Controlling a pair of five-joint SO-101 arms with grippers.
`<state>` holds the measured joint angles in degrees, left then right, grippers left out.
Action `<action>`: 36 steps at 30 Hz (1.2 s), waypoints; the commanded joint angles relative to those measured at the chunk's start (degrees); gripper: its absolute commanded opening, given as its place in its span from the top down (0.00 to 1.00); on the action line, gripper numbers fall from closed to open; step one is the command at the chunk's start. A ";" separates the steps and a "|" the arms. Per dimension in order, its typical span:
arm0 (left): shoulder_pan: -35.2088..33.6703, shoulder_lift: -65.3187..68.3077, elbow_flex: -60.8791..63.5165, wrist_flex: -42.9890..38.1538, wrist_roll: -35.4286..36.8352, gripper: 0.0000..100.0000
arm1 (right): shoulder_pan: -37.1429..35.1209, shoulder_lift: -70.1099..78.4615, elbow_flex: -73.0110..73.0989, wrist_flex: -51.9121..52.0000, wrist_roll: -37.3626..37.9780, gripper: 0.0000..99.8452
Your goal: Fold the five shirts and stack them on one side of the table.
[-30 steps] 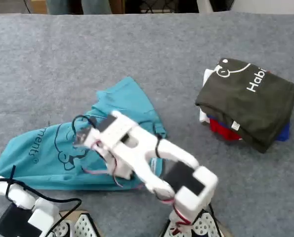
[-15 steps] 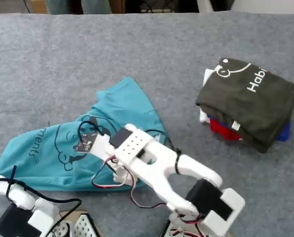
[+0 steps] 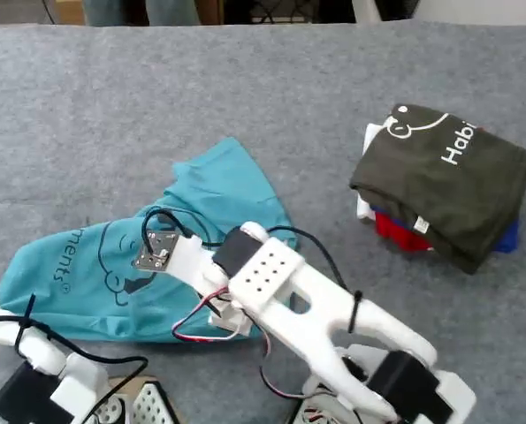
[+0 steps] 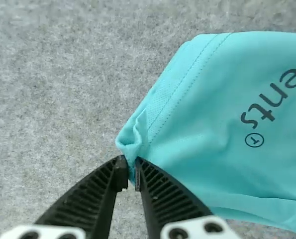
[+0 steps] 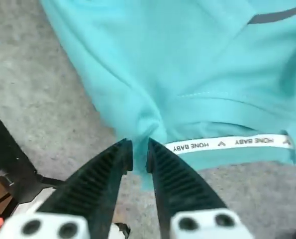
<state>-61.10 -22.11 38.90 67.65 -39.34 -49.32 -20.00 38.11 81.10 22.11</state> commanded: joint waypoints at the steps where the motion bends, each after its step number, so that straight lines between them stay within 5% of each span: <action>1: 0.57 -1.76 -0.84 -0.35 -0.26 0.97 | -0.26 -4.97 -0.13 0.35 -0.44 0.88; 11: 0.22 -1.76 -0.22 -2.73 -0.35 0.97 | 2.55 -12.44 -1.45 -5.27 -0.88 0.83; 24: 0.57 -1.76 -0.48 -2.73 -0.26 0.97 | 4.13 12.97 -19.47 -6.51 -5.36 0.84; 36: 0.48 -1.85 -0.48 -2.73 -0.26 0.97 | 4.40 14.73 -20.18 -0.79 -5.63 0.84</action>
<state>-61.10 -22.11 39.25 65.71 -39.34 -45.89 -5.05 20.53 78.29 17.01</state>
